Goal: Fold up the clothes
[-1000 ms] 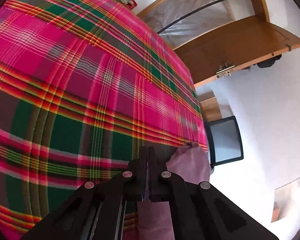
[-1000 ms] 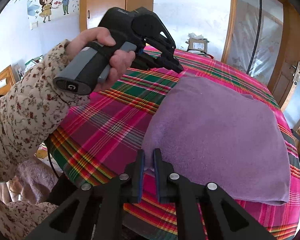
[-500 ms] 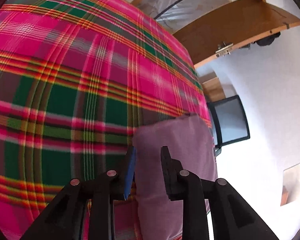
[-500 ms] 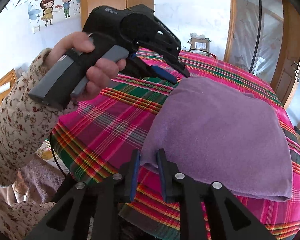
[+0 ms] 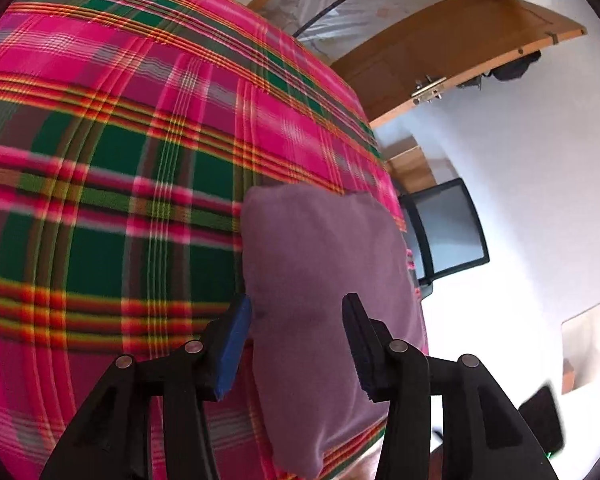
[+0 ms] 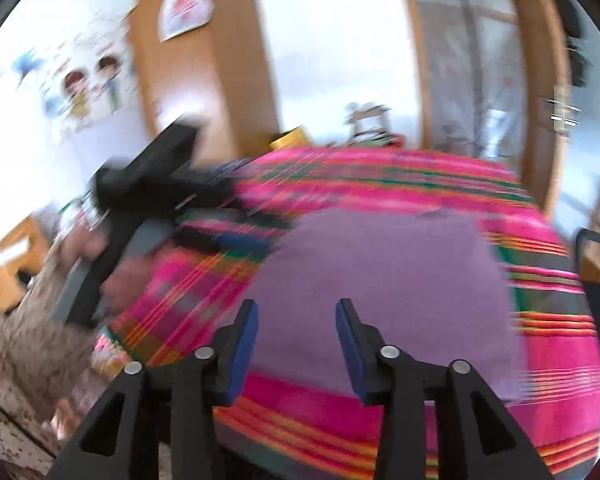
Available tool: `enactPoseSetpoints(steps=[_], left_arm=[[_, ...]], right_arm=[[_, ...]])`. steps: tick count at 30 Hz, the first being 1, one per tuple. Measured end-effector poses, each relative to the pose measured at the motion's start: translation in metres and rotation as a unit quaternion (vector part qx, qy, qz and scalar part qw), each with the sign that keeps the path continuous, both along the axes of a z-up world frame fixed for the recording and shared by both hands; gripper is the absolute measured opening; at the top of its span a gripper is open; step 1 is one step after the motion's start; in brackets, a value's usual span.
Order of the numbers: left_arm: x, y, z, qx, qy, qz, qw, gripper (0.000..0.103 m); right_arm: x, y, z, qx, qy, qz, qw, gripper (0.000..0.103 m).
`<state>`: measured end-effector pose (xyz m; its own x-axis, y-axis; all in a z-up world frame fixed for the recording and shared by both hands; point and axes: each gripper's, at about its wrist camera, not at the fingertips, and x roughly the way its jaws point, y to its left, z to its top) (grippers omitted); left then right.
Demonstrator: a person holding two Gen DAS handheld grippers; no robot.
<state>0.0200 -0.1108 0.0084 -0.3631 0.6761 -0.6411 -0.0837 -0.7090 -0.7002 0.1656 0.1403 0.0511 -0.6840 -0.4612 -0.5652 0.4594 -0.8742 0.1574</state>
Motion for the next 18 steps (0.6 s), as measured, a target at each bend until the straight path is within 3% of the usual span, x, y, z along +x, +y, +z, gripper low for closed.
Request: enactPoseSetpoints(steps=[3,8,18], left_arm=[[0.002,0.002,-0.006,0.002,-0.019,-0.009,0.9998,0.049],[0.007,0.002,-0.013,0.0,-0.021,0.002,0.9998,0.049],[0.006,0.015,-0.016,-0.009,-0.017,-0.012,0.9997,0.049]], right_arm=[[-0.019,0.038,0.007,-0.015,-0.006,-0.053,0.998,0.051],[-0.053,0.082,-0.008,-0.023,-0.049,-0.111,0.992,0.051],[-0.086,0.11,-0.038,-0.069,-0.119,-0.085,0.987,0.056]])
